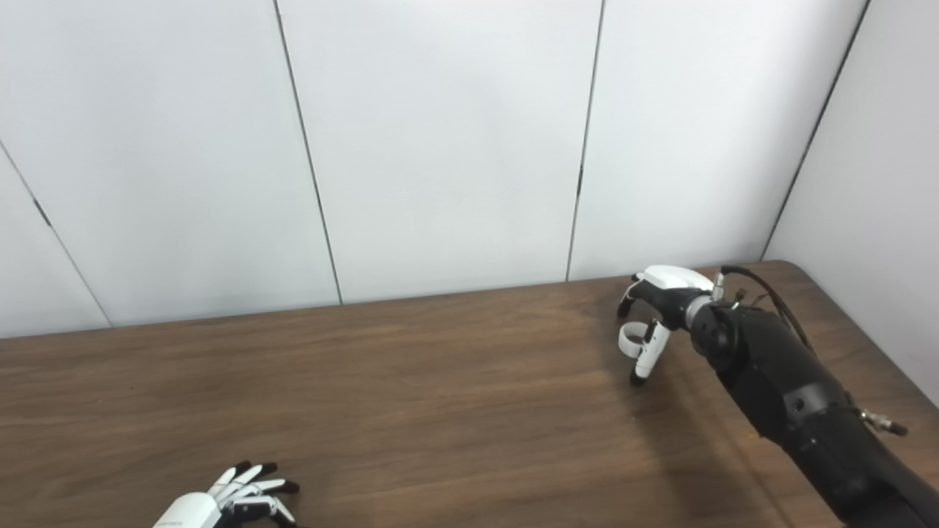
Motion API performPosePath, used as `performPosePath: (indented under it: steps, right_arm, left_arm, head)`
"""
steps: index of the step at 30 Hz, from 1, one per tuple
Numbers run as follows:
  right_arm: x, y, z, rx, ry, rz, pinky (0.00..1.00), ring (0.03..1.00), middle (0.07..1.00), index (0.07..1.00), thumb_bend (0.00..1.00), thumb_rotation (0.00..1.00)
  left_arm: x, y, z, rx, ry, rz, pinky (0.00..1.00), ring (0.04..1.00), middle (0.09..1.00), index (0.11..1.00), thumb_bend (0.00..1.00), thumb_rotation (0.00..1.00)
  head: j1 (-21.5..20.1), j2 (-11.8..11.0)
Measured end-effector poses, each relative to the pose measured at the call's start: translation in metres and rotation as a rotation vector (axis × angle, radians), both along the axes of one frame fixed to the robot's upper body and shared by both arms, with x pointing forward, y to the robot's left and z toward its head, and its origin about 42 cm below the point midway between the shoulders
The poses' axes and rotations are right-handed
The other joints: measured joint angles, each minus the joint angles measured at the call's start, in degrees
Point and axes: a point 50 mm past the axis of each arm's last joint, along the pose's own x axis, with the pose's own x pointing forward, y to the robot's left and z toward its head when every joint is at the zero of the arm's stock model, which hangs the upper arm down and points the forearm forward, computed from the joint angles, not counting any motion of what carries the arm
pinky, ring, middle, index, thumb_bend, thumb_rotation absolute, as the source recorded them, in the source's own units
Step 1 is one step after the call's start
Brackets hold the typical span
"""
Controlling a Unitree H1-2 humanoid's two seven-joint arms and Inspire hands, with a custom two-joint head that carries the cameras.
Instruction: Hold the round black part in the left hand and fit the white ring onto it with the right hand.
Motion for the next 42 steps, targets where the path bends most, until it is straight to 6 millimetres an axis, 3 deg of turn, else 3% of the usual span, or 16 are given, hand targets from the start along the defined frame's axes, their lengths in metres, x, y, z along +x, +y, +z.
performPosePath:
  steps: [16, 23, 24, 26, 42]
  right_arm:
    - [0.002, -0.004, -0.002, -0.005, -0.001, -0.012, 1.0, 1.0, 1.0, 0.716, 0.9, 0.18]
    - [0.0, -0.007, -0.003, -0.008, -0.013, -0.034, 1.0, 1.0, 0.981, 0.572, 0.86, 0.18]
    - [-0.001, -0.008, -0.002, -0.008, -0.013, -0.04, 1.0, 1.0, 0.982, 0.531, 0.7, 0.16]
    - [-0.001, -0.009, -0.002, -0.005, -0.009, -0.053, 1.0, 1.0, 0.978, 0.497, 0.56, 0.15]
    - [-0.009, -0.008, 0.001, 0.005, 0.036, -0.057, 1.0, 1.0, 0.968, 0.488, 0.53, 0.15]
  left_arm:
    - [0.0, 0.002, 0.0, 0.0, -0.006, -0.012, 1.0, 0.943, 0.823, 0.48, 0.52, 0.04]
    - [0.001, 0.002, 0.0, 0.002, -0.005, -0.013, 1.0, 0.943, 0.824, 0.48, 0.52, 0.04]
    - [0.001, 0.003, 0.0, 0.002, -0.004, -0.013, 1.0, 0.943, 0.824, 0.48, 0.52, 0.04]
    - [0.001, 0.003, -0.001, 0.002, -0.005, -0.013, 1.0, 0.943, 0.824, 0.48, 0.52, 0.04]
    - [0.003, 0.005, -0.002, 0.001, -0.007, -0.022, 1.0, 0.944, 0.824, 0.48, 0.52, 0.04]
  head:
    - [-0.62, -0.26]
    - [-1.05, -0.26]
    - [-1.05, -0.26]
    - [-1.14, -0.26]
    - [-1.76, -0.44]
